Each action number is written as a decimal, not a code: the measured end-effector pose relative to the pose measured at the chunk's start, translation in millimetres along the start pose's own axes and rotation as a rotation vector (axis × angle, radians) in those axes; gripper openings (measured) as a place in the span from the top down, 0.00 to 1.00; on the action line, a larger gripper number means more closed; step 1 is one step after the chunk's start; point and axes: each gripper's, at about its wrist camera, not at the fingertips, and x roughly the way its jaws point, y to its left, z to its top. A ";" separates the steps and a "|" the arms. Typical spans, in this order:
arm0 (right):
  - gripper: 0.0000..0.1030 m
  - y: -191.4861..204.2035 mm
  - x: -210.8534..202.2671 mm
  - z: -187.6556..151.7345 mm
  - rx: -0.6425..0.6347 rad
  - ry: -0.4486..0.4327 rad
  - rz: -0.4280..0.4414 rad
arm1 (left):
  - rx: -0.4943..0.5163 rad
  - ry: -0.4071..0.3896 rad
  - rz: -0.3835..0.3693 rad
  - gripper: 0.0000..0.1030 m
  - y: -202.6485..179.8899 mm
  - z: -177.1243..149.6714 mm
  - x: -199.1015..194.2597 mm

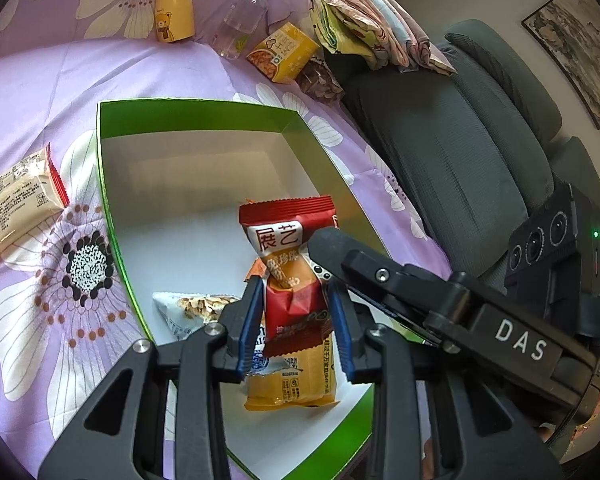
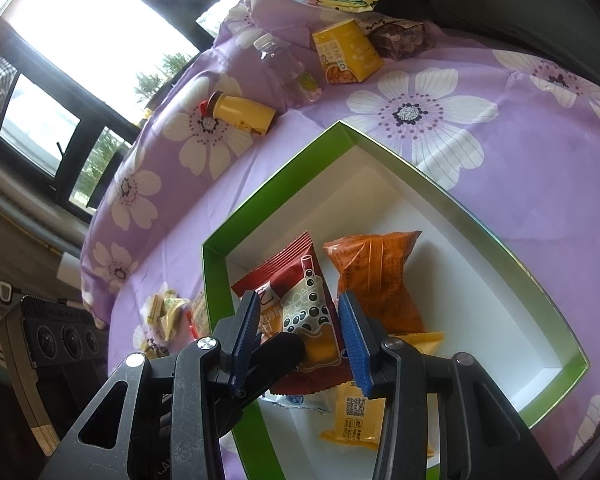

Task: Organize snacks
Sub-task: 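Lower the red-and-white packet into the box and open the right gripper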

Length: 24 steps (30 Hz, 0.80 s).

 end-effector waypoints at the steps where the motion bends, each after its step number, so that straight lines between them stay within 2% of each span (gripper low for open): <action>1: 0.57 -0.2 0.7 0.2 0.001 0.002 -0.005 | -0.002 0.002 0.001 0.69 0.4 0.1 0.8; 16: 0.57 -0.9 3.6 0.4 0.003 0.011 -0.018 | -0.013 0.004 0.003 0.70 5.5 0.6 2.3; 22: 0.57 9.7 -3.0 -1.5 -0.038 -0.034 -0.058 | -0.018 -0.024 0.015 0.67 9.0 -4.2 -13.9; 24: 0.57 13.7 -7.0 -1.9 -0.051 -0.054 -0.069 | -0.010 -0.038 0.027 0.62 9.6 -5.3 -22.8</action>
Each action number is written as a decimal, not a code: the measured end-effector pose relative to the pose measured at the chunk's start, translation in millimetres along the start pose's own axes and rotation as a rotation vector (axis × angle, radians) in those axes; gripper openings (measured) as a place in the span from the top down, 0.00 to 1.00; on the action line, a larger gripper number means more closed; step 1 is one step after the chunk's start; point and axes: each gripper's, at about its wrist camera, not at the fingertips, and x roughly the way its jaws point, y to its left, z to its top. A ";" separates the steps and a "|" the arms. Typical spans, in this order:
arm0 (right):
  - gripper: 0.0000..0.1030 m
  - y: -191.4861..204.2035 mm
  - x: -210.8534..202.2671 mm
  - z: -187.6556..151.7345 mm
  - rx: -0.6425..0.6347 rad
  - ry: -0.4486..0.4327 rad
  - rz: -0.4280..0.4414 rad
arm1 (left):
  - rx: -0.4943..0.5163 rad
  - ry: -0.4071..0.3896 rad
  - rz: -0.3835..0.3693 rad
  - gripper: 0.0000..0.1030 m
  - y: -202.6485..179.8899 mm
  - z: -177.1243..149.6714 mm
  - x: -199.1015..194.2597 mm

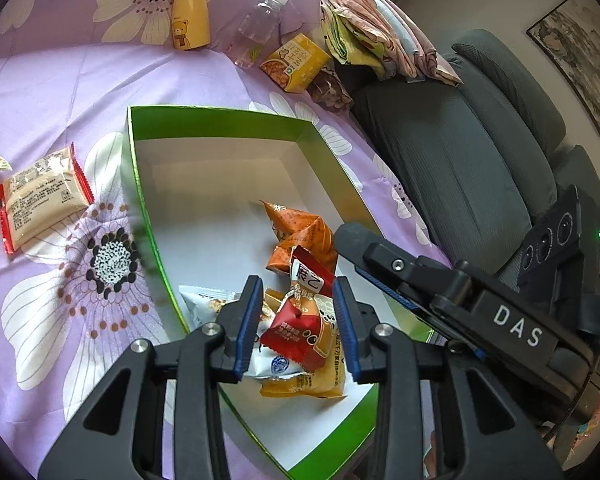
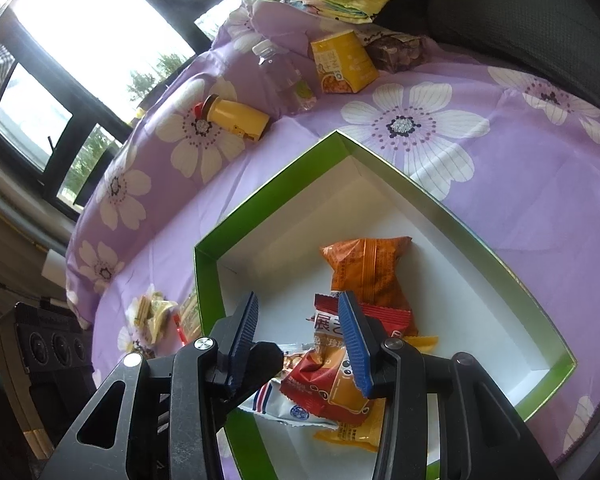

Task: Organize snacks
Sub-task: 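Lower the red-and-white packet into the box and open the right gripper, then move the right gripper back toward the remaining snacks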

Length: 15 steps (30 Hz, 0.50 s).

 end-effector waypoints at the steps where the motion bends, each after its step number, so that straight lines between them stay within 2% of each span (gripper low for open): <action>1: 0.57 1.8 -2.2 -0.1 -0.004 -0.011 -0.002 | 0.003 -0.011 0.006 0.54 0.8 -0.3 -5.5; 2: 0.57 3.7 -4.3 -0.1 -0.007 -0.020 -0.004 | 0.005 -0.025 0.014 0.47 2.0 -0.7 -11.8; 8: 0.56 15.5 -10.1 -2.0 -0.027 -0.054 -0.032 | -0.012 -0.093 0.036 0.27 18.0 -3.9 -52.7; 15: 0.36 35.3 -11.6 -7.1 -0.071 -0.078 -0.038 | -0.035 -0.148 0.137 0.19 44.3 -6.1 -109.4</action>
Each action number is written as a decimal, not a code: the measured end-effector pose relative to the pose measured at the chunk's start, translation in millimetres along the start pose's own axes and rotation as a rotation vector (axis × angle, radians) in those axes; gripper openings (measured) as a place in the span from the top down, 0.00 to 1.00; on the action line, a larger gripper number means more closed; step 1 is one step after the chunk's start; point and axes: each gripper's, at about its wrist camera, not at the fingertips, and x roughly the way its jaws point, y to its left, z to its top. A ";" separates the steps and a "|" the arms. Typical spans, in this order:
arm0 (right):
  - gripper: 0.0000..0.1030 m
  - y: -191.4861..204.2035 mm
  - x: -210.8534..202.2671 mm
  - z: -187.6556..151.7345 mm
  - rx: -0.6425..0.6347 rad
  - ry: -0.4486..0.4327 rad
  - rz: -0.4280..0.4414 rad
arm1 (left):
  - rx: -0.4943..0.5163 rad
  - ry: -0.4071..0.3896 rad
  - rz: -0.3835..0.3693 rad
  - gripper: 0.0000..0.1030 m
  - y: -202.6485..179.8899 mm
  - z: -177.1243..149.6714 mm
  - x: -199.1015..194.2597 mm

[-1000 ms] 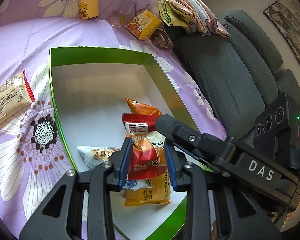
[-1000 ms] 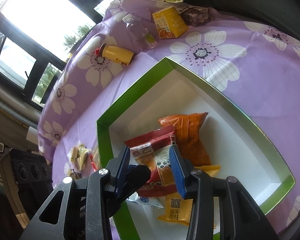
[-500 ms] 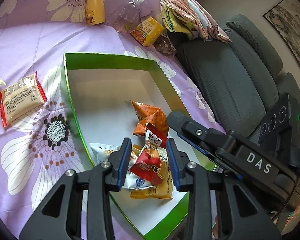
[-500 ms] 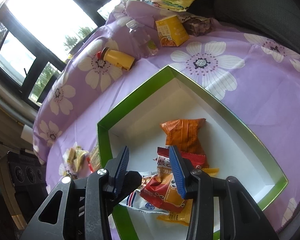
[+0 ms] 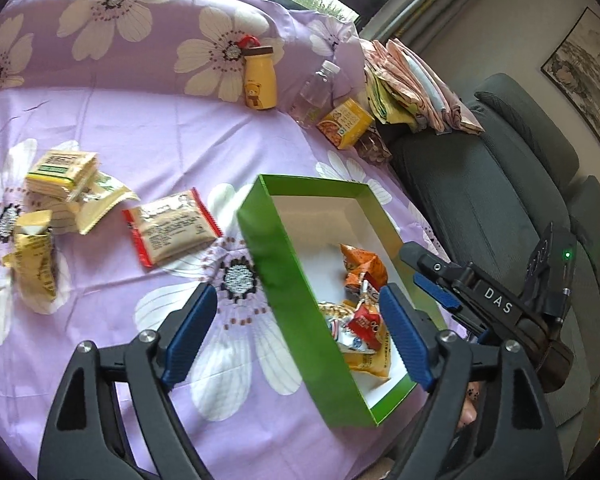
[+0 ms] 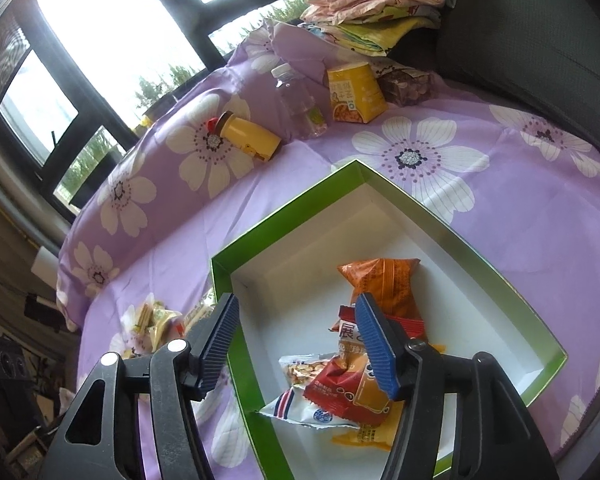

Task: Organize snacks
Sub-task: 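Move the right gripper back toward the remaining snacks, then grasp the yellow wafer packet with the right gripper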

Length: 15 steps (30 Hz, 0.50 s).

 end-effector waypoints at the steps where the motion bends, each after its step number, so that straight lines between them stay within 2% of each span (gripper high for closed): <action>1: 0.30 3.7 0.1 -0.7 -0.010 -0.002 0.003 | 0.005 -0.002 0.022 0.19 6.4 -0.2 -9.1; 2: 0.26 7.4 0.1 -1.5 -0.019 -0.003 0.006 | 0.010 -0.001 0.044 0.19 12.9 -0.3 -17.4; 7: 0.25 26.5 2.1 -7.0 -0.067 0.005 0.009 | -0.020 -0.011 0.162 0.18 55.6 -4.0 -54.8; 9: 0.25 35.7 3.7 -10.4 -0.089 0.012 0.014 | -0.041 -0.045 0.203 0.11 76.0 -4.7 -67.9; 10: 0.25 41.0 4.5 -12.5 -0.102 0.017 0.024 | -0.062 -0.077 0.223 0.05 88.0 -5.6 -75.2; 12: 0.25 52.9 5.7 -16.8 -0.123 0.026 0.052 | -0.128 -0.134 0.254 0.03 115.0 -8.7 -87.5; 15: 0.25 73.6 10.4 -25.8 -0.147 0.054 0.117 | -0.230 -0.137 0.305 0.02 152.7 -5.5 -93.8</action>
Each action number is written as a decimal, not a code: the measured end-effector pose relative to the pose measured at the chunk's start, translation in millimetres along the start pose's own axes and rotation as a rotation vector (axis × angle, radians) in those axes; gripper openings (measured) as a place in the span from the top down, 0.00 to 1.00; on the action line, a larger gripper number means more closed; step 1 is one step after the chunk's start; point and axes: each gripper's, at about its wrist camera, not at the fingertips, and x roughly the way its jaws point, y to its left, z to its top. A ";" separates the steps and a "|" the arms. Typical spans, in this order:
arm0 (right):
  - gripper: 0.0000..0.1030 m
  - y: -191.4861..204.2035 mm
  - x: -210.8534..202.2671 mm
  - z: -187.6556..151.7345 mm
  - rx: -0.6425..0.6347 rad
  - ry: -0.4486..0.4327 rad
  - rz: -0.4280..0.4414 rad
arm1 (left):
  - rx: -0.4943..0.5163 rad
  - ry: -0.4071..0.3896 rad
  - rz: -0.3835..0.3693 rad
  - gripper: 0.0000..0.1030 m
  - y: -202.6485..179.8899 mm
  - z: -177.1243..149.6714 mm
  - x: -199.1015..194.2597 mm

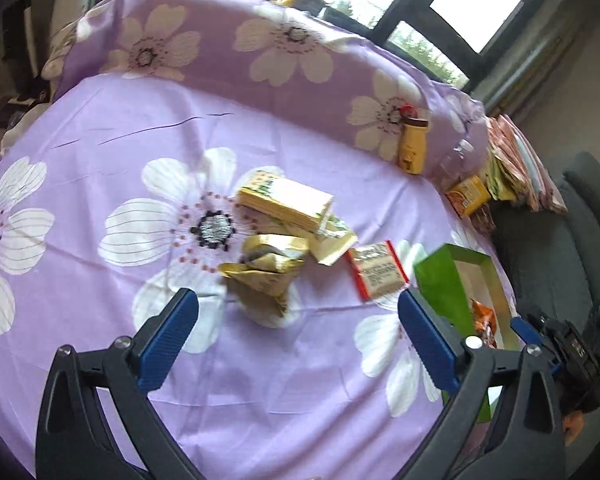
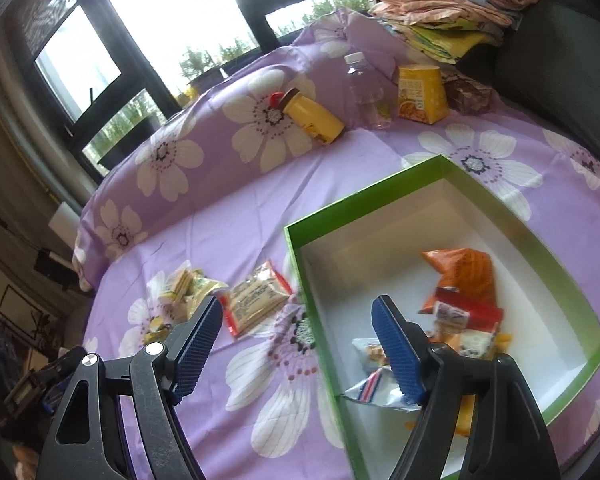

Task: Organize snacks
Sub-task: 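Grasp the yellow wafer packet with the right gripper, then lift and carry the yellow wafer packet over the box with the right gripper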

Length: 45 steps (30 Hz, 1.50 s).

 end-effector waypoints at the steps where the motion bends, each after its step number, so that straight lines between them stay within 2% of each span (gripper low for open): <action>1: 0.25 7.4 4.4 -1.8 -0.004 0.017 0.029 | -0.026 0.012 0.020 0.03 9.6 4.3 2.5; 4: 0.24 32.7 27.1 -7.9 0.009 0.106 0.148 | -0.041 0.039 0.021 0.02 28.7 15.9 10.9; 7: 0.24 63.8 59.6 -11.8 0.003 0.209 0.244 | -0.103 0.069 0.031 0.03 45.5 19.3 26.9; 11: 0.24 104.0 110.6 -18.8 -0.044 0.344 0.276 | -0.137 0.139 -0.043 0.03 51.8 20.3 52.0; 15: 0.24 121.7 154.4 -22.3 -0.010 0.444 0.332 | -0.113 0.161 -0.056 0.03 47.3 16.5 62.4; 24: 0.27 146.5 214.7 -32.2 -0.055 0.535 0.330 | -0.060 0.192 -0.060 0.03 46.4 7.7 86.4; 27: 0.33 150.4 221.9 -35.6 -0.091 0.536 0.308 | -0.041 0.199 -0.064 0.04 44.3 6.8 91.7; 29: 0.45 149.6 227.0 -38.5 -0.097 0.545 0.287 | -0.048 0.214 -0.057 0.04 44.7 5.1 94.5; 34: 0.49 145.6 229.2 -45.0 -0.099 0.556 0.322 | -0.016 0.210 -0.051 0.05 39.6 2.7 97.8; 37: 0.51 141.6 228.8 -49.7 -0.062 0.598 0.375 | 0.020 0.220 -0.048 0.14 33.5 -0.4 99.8; 39: 0.51 138.1 226.6 -51.9 -0.048 0.594 0.380 | 0.037 0.220 -0.035 0.19 31.4 -1.3 100.3; 41: 0.51 135.1 220.7 -53.3 -0.058 0.583 0.374 | 0.050 0.224 -0.011 0.29 30.8 -2.0 101.4; 45: 0.51 129.5 209.8 -54.3 -0.063 0.570 0.359 | 0.076 0.237 -0.028 0.29 23.9 -5.9 100.8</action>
